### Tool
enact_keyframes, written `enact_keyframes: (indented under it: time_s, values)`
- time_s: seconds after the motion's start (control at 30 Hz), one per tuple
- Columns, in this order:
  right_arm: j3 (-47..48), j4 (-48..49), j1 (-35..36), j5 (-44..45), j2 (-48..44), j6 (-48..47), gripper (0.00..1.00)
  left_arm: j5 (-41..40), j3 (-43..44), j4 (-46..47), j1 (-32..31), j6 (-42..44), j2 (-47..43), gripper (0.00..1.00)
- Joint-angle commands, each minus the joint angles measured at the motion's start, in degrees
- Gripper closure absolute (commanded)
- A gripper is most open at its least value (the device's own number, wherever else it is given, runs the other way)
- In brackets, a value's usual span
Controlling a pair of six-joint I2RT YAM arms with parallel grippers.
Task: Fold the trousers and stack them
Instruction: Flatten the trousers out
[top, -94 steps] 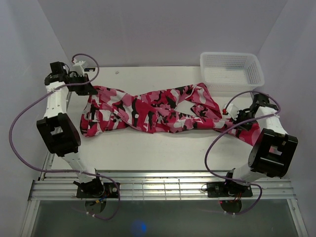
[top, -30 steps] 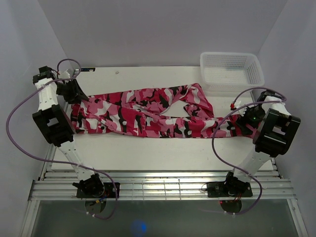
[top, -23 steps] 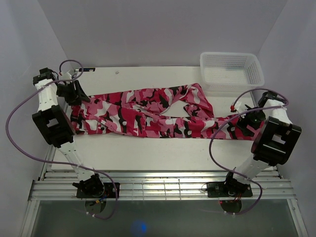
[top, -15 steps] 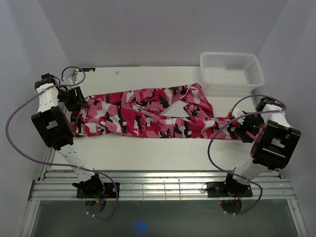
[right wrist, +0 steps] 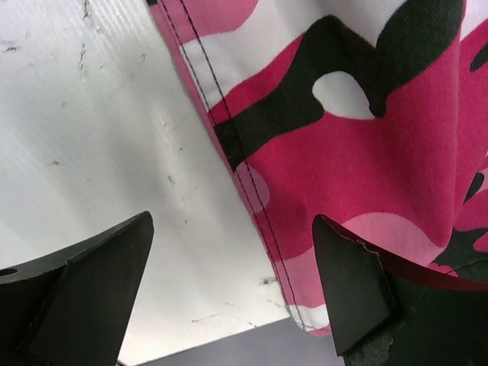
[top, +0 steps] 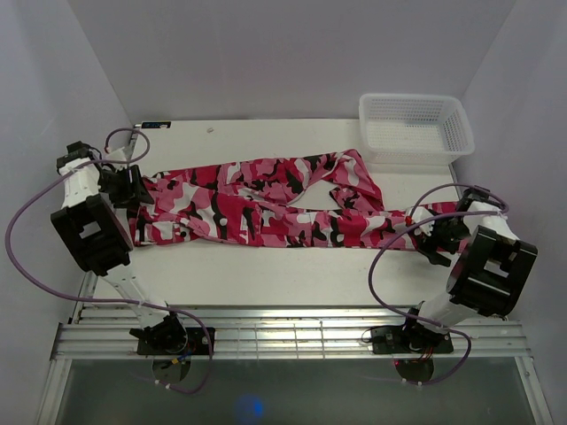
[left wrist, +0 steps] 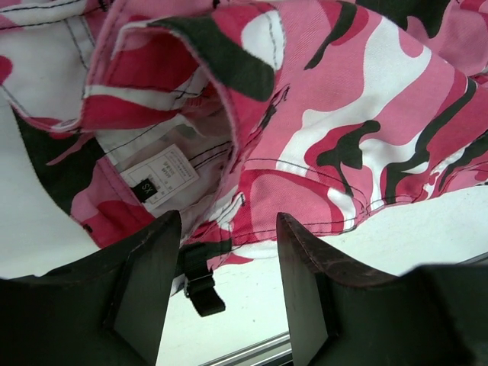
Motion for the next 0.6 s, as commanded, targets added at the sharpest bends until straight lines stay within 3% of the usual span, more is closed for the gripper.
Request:
enact_keyframes:
  time_s: [0.0,0.1,0.2,0.3,0.33,0.4,0.43,0.53,0.57]
  values:
    - [-2.2,8.1,1.2,-2.5,-1.0,-1.7,0.1,3.0,-0.4,0.5,2.0,2.5,-4.2,0.36]
    - [-2.3,10.2,2.5,-2.4,1.1,-0.6,0.1,4.8,-0.7,-0.8,2.5,4.0,-3.6,0.36]
    - [-3.6,11.0,3.5,0.1,3.5,-1.3,0.0,5.9,-2.6,-1.7,2.6,6.3,-3.8,0.36]
    - [-5.4,12.9,3.5,1.6,4.4,-1.9,0.25,6.1,-5.2,-0.9,2.6,7.4,-4.6,0.36]
    - [-5.9,13.2,3.5,1.9,4.4,-2.1,0.42,6.2,-5.8,0.0,2.6,7.8,-5.0,0.36]
    - [-7.0,13.9,3.5,1.6,3.6,-2.1,0.57,7.2,-7.2,0.7,2.6,8.4,-5.4,0.37]
    - [-7.2,14.0,3.5,1.3,3.1,-2.1,0.71,7.8,-7.4,1.2,2.6,8.7,-5.7,0.37]
    - [-6.8,13.8,3.4,0.4,1.4,-1.5,0.92,11.2,-7.5,0.7,2.6,9.4,-5.8,0.41]
    - [-6.4,13.6,3.2,0.2,0.7,-0.7,0.92,12.2,-7.2,0.5,2.6,9.7,-5.7,0.43]
